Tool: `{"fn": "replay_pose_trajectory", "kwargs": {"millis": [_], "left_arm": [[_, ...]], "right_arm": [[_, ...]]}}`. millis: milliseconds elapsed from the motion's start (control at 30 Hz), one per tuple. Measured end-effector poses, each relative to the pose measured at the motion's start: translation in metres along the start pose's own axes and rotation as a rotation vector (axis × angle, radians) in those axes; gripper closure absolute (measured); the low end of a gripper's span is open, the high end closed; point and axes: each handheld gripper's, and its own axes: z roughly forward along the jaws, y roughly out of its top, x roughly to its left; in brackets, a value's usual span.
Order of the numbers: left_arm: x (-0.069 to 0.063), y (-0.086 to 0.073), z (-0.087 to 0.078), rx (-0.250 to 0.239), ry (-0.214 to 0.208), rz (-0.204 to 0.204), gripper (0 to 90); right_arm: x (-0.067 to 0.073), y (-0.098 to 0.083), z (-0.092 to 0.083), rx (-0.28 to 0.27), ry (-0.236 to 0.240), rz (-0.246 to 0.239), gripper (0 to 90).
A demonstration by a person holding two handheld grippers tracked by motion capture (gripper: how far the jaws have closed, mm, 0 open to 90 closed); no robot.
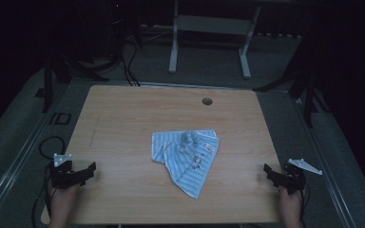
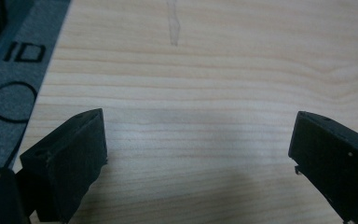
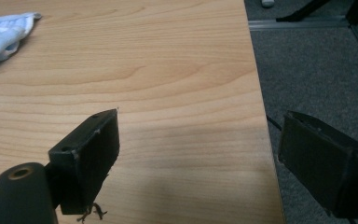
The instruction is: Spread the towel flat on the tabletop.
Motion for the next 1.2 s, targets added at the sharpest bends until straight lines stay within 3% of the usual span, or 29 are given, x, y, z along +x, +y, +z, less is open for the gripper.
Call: {"fn": "replay_pose_trajectory", "kwargs": {"millis": [33,67,167,333,467,533,667,767,900,1200], "left_arm": [[0.0,0.002,0.0,0.031,-0.017,0.001,4.2],[0.001,0.006,0.001,0.096,-0.034,0.006,3.2],[0.001,0.015,-0.001,0.234,-0.053,0.079,2.8],[-0.002,0.028,-0.014,0.248,-0.011,0.166,2.6],[-0.001,0.036,-0.021,0.33,-0.002,0.22,2.6],[-0.003,0.036,-0.022,0.385,-0.006,0.262,2.6],[-0.008,0.034,-0.021,0.45,-0.017,0.336,2.6],[-0.009,0.035,-0.021,0.475,-0.023,0.346,2.6],[-0.014,0.036,-0.02,0.563,-0.035,0.394,2.6],[-0.023,0.034,-0.024,0.689,-0.048,0.452,2.6]], "right_arm": [[0.0,0.001,0.0,0.01,0.014,-0.009,12.5],[0.001,0.004,0.001,0.033,0.032,-0.021,12.6],[0.002,0.014,0.002,0.101,0.065,-0.05,12.6],[0.009,0.03,0.006,0.257,0.059,-0.152,13.0],[0.013,0.036,0.013,0.408,0.09,-0.198,13.0],[0.015,0.038,0.016,0.451,0.09,-0.227,13.0],[0.018,0.041,0.018,0.524,0.106,-0.259,13.6],[0.019,0.043,0.018,0.542,0.106,-0.268,13.6],[0.023,0.05,0.019,0.629,0.139,-0.315,13.6],[0.03,0.06,0.024,0.844,0.164,-0.481,13.8]]}}
